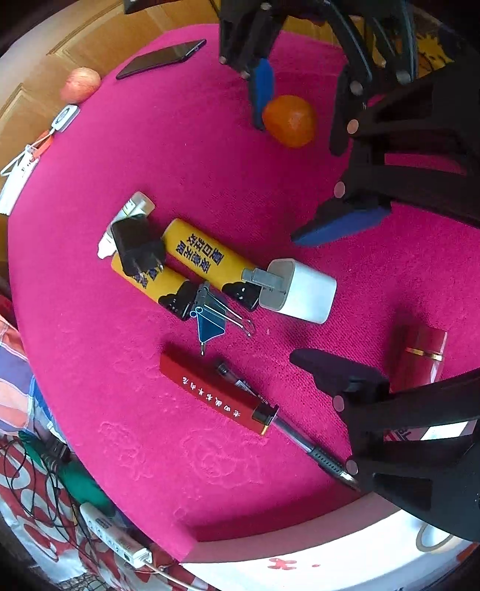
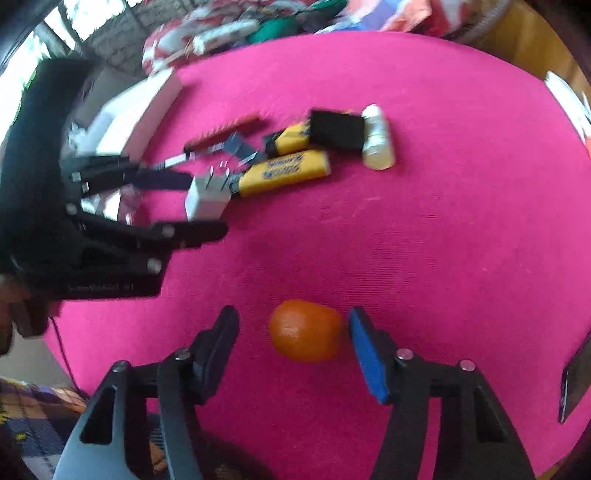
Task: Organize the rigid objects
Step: 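Grasp the white charger with the left tool while the right tool grasps the orange, then carry the charger and orange in both tools over the white tray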
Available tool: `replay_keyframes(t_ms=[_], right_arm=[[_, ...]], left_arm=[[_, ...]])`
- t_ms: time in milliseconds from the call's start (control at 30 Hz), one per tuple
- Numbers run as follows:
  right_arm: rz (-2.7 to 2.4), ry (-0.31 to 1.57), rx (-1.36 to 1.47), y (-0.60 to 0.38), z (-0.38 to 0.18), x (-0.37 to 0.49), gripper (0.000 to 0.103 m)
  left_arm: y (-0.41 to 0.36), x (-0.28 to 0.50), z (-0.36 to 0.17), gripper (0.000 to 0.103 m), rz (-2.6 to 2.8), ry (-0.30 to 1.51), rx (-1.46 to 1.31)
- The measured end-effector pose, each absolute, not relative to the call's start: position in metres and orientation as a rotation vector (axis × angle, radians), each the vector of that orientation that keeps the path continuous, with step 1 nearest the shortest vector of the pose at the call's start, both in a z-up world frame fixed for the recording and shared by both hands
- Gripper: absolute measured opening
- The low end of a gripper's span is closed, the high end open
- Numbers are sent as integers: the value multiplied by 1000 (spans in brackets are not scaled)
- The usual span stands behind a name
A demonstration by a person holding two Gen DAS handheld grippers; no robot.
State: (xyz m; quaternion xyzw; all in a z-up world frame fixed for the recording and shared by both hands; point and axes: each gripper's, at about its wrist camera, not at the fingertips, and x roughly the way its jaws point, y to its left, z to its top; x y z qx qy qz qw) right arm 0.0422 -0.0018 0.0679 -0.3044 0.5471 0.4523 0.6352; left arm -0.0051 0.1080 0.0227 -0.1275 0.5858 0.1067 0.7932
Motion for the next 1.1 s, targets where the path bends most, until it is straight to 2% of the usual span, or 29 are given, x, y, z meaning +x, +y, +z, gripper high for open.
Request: replay_keyframes(t_ms=[33, 67, 100, 200, 400, 600, 967, 1100], right_arm=[[1032, 1250, -715, 0, 64, 40, 51], [1033, 1229, -730, 0, 64, 37, 47], [1041, 1224, -739, 1, 64, 36, 40], [1055, 1219, -753, -2, 66, 34, 40], [1057, 1168, -649, -19, 101, 46, 40], [1052, 1070, -486, -28, 153, 73, 40], [1018, 1109, -438, -29, 156, 68, 39], [1019, 1094, -429, -33, 163, 70, 39]], left_arm=[[108, -4, 23, 48, 228, 1256, -282], [108, -3, 23, 31, 229, 1251, -286], [108, -4, 24, 28, 227, 1246, -291], [110, -8, 29, 26, 227, 1218, -302], [116, -28, 64, 25, 254, 1088, -393], [122, -28, 63, 25, 295, 1118, -418], [120, -10, 44, 25, 320, 1181, -401], [117, -10, 44, 25, 321, 1153, -379]])
